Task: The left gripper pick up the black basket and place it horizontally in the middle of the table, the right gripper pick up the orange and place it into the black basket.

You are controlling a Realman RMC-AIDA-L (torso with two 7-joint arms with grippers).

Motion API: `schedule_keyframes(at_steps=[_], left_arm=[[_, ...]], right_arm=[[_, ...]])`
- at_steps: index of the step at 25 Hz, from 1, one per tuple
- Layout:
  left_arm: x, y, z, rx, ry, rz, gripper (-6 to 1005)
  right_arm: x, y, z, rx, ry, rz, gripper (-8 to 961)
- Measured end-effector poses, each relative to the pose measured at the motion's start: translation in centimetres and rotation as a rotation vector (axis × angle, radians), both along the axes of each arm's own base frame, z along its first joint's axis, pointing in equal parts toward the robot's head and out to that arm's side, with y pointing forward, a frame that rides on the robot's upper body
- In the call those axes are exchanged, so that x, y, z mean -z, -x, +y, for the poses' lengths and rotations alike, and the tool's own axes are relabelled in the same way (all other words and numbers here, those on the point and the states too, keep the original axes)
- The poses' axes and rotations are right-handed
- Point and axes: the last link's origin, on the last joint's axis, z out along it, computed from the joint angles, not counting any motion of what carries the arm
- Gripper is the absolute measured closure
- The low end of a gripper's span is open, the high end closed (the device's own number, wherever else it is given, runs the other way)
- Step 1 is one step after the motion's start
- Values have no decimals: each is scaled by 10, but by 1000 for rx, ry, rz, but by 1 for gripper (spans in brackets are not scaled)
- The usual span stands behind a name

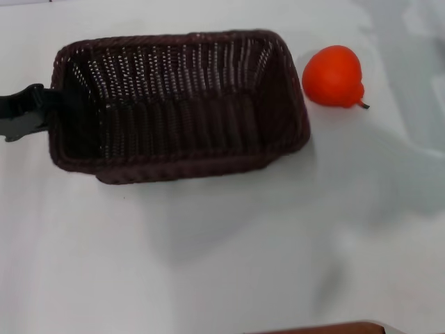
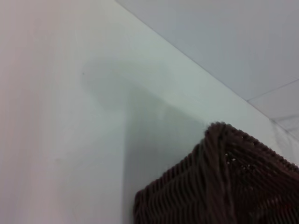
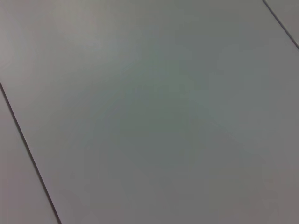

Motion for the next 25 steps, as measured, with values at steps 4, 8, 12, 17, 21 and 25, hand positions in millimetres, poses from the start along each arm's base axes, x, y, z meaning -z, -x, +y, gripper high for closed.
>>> schedule_keyframes(at_steps=[4,8,12,17,21,25], left_arm=[[1,2,-2,-8,3,-15,702],[1,3,-4,-9,7,-21,558],[-4,8,-6,-9,-13,-15,434],[-27,15,-6,26,-94,-12,402],[-52,24,-9,38,-168,-9,401],[-73,26,-12,132,-290,-53,401]], right_arm=[[0,0,0,1,0,0,100],[0,0,0,1,0,0,100],[0,0,0,0,3,-2,100],[-3,1,1,-18,10,13,101],[-9,2,5,-54,46,18,101],[-14,13,18,-144,209,-62,102]])
